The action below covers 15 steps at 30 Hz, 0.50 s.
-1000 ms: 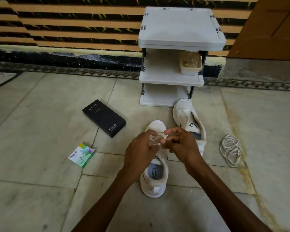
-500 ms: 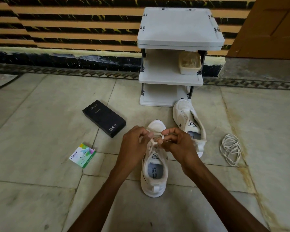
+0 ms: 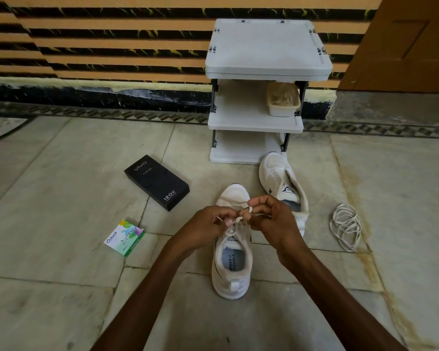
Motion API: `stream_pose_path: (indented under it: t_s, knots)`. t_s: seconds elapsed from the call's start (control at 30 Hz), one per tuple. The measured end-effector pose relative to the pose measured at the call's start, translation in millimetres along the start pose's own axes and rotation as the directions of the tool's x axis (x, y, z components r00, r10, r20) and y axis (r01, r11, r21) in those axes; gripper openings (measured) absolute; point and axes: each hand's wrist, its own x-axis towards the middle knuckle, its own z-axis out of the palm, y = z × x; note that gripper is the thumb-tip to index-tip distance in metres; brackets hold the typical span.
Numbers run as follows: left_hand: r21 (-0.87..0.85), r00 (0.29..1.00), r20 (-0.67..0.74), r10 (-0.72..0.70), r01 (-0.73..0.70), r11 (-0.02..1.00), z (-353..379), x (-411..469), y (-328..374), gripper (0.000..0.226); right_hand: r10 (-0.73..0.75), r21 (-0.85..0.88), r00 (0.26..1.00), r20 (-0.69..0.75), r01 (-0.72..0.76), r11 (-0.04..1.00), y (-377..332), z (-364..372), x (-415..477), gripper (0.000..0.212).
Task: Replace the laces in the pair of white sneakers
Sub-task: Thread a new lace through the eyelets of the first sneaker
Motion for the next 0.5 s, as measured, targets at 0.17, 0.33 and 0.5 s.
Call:
stream_pose_path:
  t_s: [0.17, 0.33, 0.5]
  knots:
    - [-0.020, 1.000, 0.025, 0.007, -0.007, 1.000, -0.8, 1.9, 0.8, 0.008, -0.003, 0.002, 1.000, 0.008, 0.003, 1.000, -1.3, -0.4, -1.0, 0.021]
    - [0.166, 0.998, -0.058, -0.024, 0.033, 0.986, -5.6, 5.8, -1.0, 0.014, 0.000, -0.014, 1.000, 0.011, 0.000, 1.000, -0.8, 0.2, -2.3, 0.020]
    - [0.260, 0.997, -0.063, -0.048, 0.063, 0.964, -9.4, 3.1, 6.1, 0.022, 0.003, -0.029, 1.000, 0.010, -0.003, 1.000, 0.3, 1.7, -3.4, 0.020]
